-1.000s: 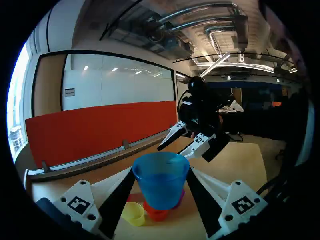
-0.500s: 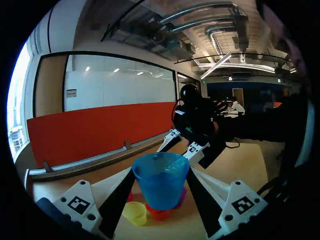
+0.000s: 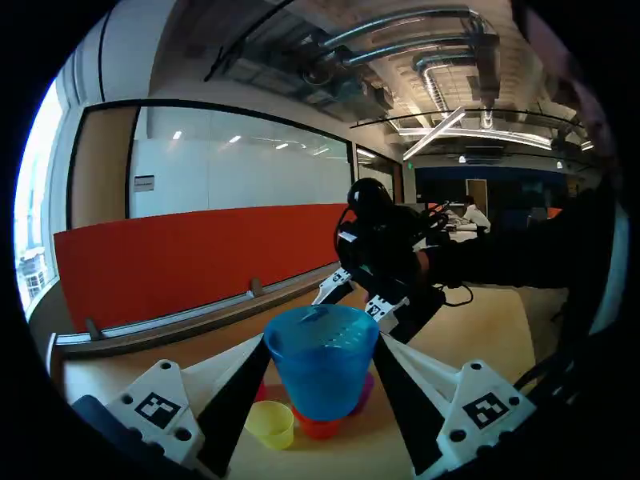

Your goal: Pour water

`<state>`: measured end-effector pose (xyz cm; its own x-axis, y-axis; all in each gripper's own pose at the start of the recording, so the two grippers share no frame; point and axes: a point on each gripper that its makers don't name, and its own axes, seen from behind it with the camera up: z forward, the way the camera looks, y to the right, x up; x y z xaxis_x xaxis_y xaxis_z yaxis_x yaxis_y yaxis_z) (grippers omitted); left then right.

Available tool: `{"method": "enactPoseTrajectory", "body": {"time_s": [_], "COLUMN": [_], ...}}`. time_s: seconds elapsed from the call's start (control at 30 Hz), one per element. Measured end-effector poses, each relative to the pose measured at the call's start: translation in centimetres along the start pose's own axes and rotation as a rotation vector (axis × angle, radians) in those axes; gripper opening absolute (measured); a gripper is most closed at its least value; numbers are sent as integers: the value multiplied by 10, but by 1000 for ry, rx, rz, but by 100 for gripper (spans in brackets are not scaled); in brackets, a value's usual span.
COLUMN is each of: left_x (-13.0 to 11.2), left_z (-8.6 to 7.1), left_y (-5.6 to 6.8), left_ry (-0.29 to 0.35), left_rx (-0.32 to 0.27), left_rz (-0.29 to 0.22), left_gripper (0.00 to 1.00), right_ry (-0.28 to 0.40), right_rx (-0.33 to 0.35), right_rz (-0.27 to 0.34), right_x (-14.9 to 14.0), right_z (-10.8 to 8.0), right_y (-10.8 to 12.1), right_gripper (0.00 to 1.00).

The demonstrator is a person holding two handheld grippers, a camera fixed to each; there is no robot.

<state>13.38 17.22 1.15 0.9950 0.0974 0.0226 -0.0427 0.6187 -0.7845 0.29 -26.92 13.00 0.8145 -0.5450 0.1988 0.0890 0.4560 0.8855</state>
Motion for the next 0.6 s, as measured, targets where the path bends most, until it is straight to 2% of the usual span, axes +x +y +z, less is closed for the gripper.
{"method": "enactPoseTrajectory", "body": {"time_s": [0.3,0.6], "left_x": [-2,-4], "left_z": [-1,-1], "left_y": [-2,-4], "left_ry": [-1,0], "left_rx": [3,6], "left_rz": [-3,-11], "left_gripper": [87,87], "right_ry": [-19,-72], "right_rx": [13,29], "right_rz": [-3,-11], "right_x": [-2,-20], "right_z": [13,24], "right_y": [-3,-8], "right_gripper": [100,100]}}
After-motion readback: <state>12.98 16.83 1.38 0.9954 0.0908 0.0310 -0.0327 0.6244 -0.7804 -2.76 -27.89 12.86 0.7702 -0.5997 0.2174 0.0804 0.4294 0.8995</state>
